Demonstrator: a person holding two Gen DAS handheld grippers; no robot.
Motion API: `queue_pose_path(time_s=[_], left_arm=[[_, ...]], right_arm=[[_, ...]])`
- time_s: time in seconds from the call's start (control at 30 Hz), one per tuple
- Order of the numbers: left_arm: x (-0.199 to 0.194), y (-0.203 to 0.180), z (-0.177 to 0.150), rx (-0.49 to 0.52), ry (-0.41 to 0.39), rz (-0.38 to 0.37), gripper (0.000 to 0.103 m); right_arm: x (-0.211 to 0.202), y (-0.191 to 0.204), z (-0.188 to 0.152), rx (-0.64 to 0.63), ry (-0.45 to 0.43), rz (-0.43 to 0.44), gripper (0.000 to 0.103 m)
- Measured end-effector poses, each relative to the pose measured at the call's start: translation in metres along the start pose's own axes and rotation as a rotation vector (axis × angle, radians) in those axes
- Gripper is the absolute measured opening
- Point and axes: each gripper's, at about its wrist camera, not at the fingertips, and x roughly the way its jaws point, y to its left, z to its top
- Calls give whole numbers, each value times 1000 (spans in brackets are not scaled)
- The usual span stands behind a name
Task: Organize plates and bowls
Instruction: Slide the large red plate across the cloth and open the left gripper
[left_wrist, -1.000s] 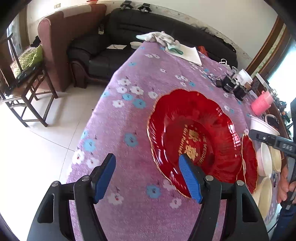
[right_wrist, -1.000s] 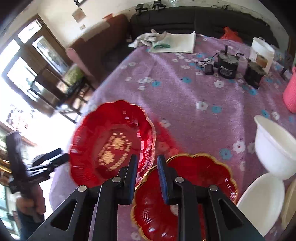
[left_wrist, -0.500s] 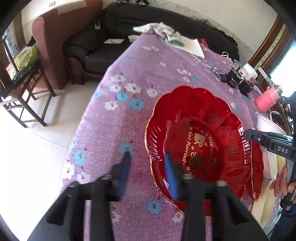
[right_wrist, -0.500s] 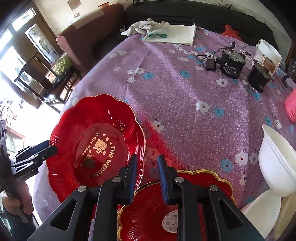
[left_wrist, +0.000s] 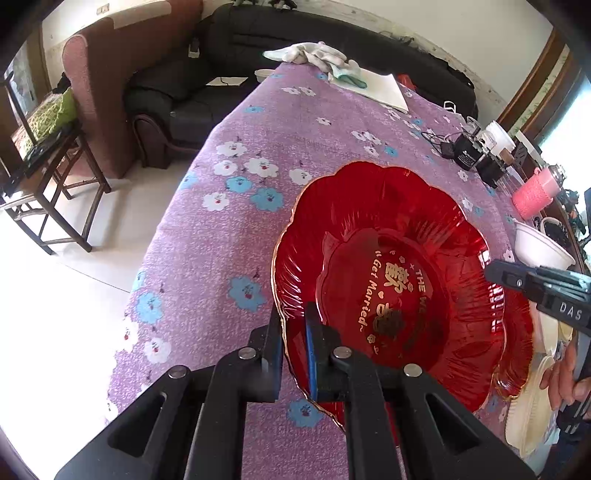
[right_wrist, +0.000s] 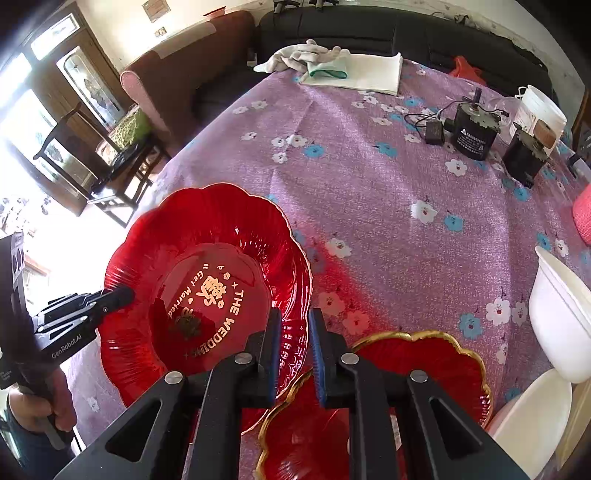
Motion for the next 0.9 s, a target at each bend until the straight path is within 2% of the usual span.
queue_pose_path(time_s=[0.27,0.57,0.9], left_arm=[[-11,11,-14,-9,-5,2,10],[-38,22,-49,-16,-35,-3,10],[-54,17,-82,-14,-49,-16,18]], right_arm=[[-1,11,-9,-3,8,35,16],[-11,32,-43,-30,25,71,17],[-29,43,-75,-35,24,108,19]])
